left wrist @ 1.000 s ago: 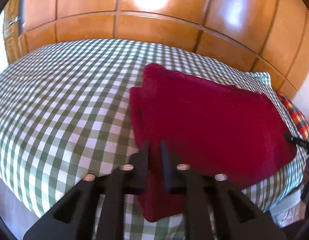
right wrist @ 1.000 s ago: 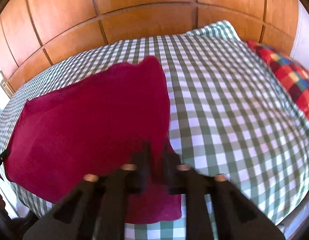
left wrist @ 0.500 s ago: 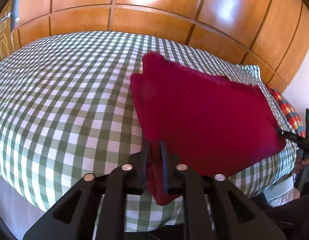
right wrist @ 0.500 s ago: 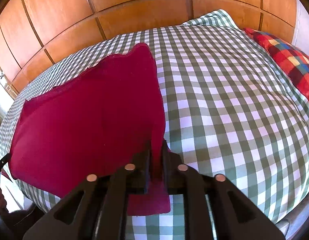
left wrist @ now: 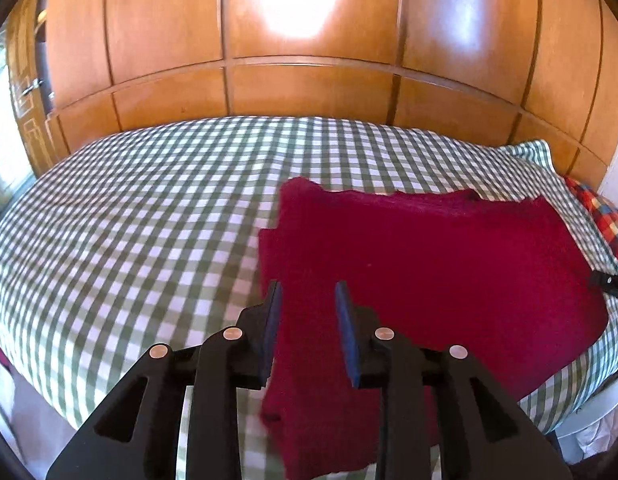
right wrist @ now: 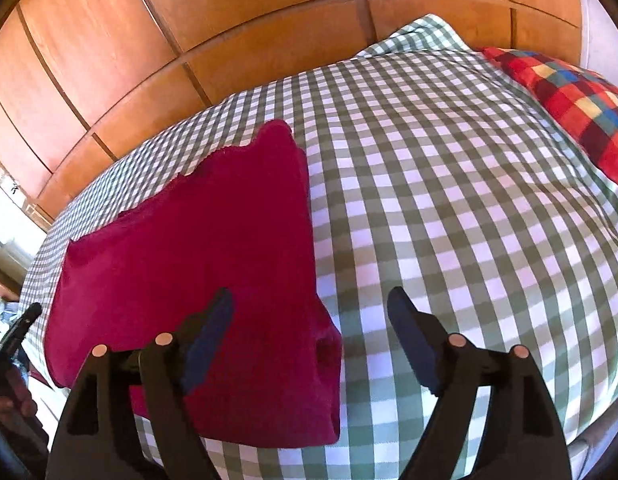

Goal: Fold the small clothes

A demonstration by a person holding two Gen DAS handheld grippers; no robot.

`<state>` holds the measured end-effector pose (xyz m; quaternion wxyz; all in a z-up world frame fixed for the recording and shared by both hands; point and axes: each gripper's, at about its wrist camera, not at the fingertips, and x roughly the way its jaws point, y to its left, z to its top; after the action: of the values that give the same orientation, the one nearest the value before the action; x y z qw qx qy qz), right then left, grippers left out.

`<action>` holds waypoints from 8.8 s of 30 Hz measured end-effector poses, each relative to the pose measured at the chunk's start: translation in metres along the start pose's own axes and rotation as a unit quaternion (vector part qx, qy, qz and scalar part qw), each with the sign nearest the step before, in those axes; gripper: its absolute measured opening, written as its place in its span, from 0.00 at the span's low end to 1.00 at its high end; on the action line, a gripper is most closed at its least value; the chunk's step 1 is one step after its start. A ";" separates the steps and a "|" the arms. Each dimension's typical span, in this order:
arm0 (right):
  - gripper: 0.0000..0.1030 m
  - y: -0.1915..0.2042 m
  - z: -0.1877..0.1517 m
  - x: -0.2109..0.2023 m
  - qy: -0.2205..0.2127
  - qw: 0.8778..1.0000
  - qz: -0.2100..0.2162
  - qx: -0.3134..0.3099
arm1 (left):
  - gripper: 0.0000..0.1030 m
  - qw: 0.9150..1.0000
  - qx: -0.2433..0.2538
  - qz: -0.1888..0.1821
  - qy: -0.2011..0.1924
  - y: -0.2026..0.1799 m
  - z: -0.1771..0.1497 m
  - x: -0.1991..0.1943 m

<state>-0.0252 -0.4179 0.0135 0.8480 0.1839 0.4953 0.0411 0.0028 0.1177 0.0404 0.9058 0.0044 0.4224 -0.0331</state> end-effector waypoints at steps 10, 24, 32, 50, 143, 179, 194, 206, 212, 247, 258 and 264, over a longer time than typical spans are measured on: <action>0.81 -0.032 0.013 0.019 0.033 0.996 0.056 0.061 | 0.26 0.999 0.018 0.009 0.028 -0.008 -0.003 0.026; 0.89 -0.023 0.021 0.053 0.105 0.980 0.167 0.034 | 0.27 0.998 0.032 0.027 0.050 -0.010 -0.009 0.047; 0.88 0.019 0.012 0.069 0.137 0.964 0.226 0.003 | 0.27 0.998 0.027 0.040 0.034 -0.011 -0.003 0.037; 0.28 0.052 0.016 0.036 0.076 0.976 0.202 -0.003 | 0.27 0.997 0.032 -0.038 0.062 -0.028 -0.008 0.049; 0.76 0.220 -0.040 0.018 0.046 0.954 0.158 -0.249 | 0.17 0.997 -0.019 -0.070 -0.028 0.019 -0.007 -0.012; 0.82 0.269 -0.021 0.066 0.041 0.966 0.146 -0.212 | 0.17 0.999 -0.001 -0.054 -0.002 0.014 -0.040 0.019; 0.82 0.285 -0.018 0.062 0.014 0.964 0.128 -0.235 | 0.46 0.991 -0.088 -0.104 0.015 0.055 0.001 0.041; 0.85 0.297 -0.045 0.086 0.034 0.961 0.132 -0.240 | 0.07 0.996 -0.057 -0.062 0.001 0.046 0.001 0.046; 0.87 0.296 -0.047 0.096 0.033 0.962 0.128 -0.240 | 0.07 0.999 -0.033 -0.005 0.030 0.034 -0.011 0.067; 0.95 0.231 -0.003 0.098 0.140 0.960 0.230 -0.076 | 0.59 0.981 -0.091 -0.166 0.045 0.079 -0.033 0.045; 0.95 0.253 -0.016 0.137 0.184 0.938 0.284 -0.071 | 0.67 0.946 -0.146 -0.274 0.097 0.086 -0.037 0.081; 0.66 0.257 -0.021 0.132 0.169 0.939 0.287 -0.084 | 0.38 0.933 -0.153 -0.314 0.084 0.075 -0.042 0.081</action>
<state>0.0521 -0.1404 -0.0141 0.7163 0.2363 0.5525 0.3546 0.0275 0.1893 -0.0499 0.8000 -0.2643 0.4772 -0.2498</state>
